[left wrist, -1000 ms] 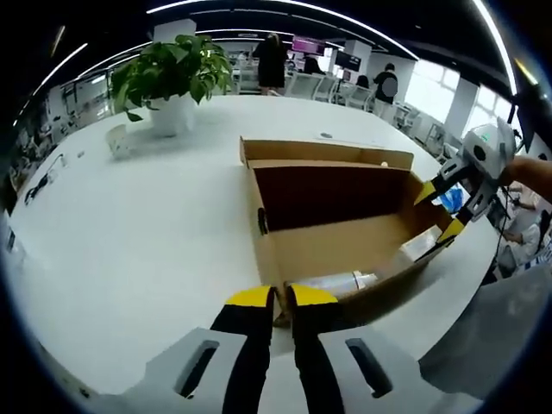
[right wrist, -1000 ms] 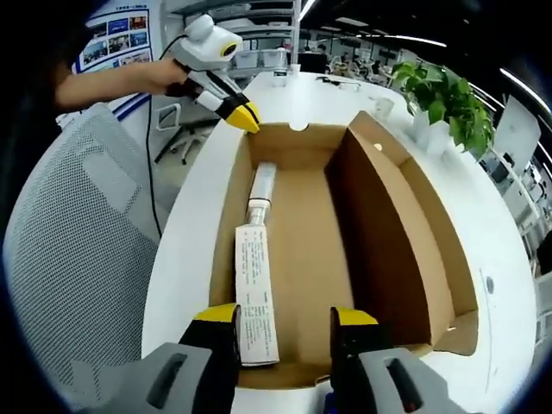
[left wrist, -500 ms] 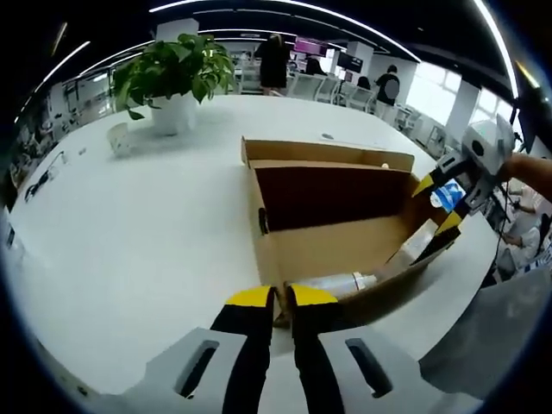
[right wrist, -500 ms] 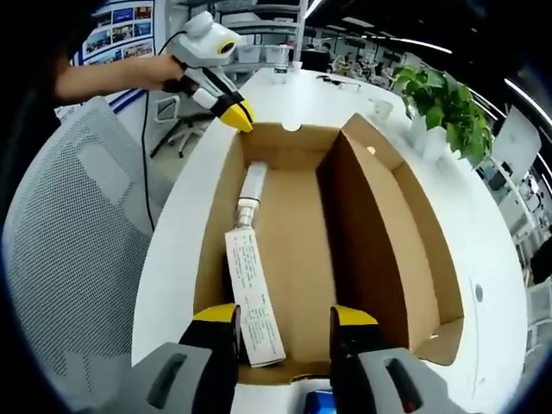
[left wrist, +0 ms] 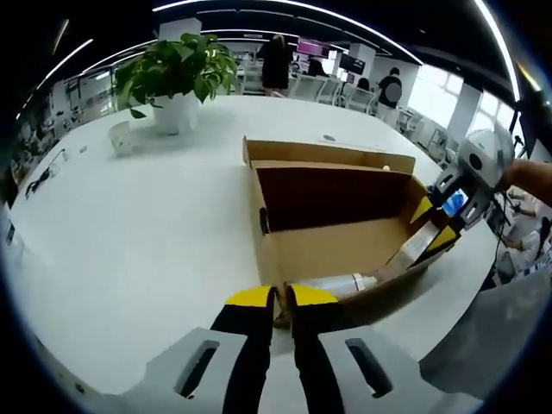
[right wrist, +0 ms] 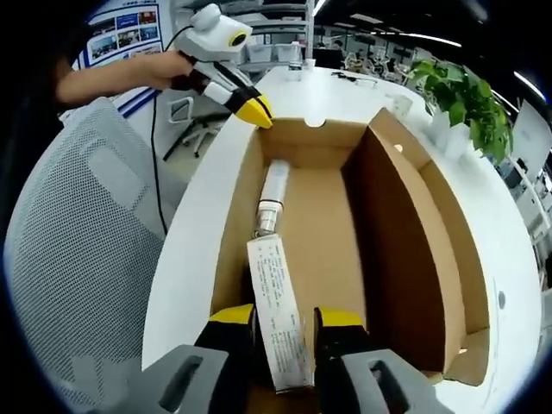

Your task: Operate the shoe box by opening the lid, removing the specified soft item, and placing it in the target area until the item is outside and the box remains undamaged.

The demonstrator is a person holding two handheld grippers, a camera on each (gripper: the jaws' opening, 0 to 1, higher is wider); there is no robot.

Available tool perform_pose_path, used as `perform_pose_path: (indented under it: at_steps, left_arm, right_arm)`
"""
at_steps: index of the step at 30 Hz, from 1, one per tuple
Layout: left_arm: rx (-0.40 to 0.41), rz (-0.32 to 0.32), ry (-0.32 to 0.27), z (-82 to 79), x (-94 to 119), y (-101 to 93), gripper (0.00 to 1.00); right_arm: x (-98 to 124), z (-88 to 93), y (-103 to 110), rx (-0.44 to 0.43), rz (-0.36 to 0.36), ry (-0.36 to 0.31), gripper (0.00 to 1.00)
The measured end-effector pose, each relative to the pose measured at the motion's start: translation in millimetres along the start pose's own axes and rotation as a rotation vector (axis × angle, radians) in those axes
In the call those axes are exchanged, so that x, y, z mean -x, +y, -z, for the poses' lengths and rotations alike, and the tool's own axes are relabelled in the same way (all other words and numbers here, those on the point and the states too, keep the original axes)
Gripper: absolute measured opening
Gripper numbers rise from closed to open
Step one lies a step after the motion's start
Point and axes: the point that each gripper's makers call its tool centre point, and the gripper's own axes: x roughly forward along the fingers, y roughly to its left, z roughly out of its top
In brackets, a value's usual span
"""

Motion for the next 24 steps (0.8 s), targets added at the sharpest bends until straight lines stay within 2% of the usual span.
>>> perform_pose_path:
  at_steps: [2, 13, 24]
  left_arm:
    - [0.0, -0.001, -0.001, 0.0, 0, 0.2, 0.05]
    - [0.005, -0.014, -0.01, 0.0, 0, 0.0, 0.05]
    - [0.018, -0.023, -0.013, -0.7, 0, 0.5, 0.04]
  right_arm:
    - [-1, 1.3, 2, 0.003, -0.009, 0.01, 0.17]
    - [4, -4.1, 2, 0.051, 0.023, 0.011, 0.14]
    - [26, -34.9, -2, 0.097, 0.067, -0.035, 0.14]
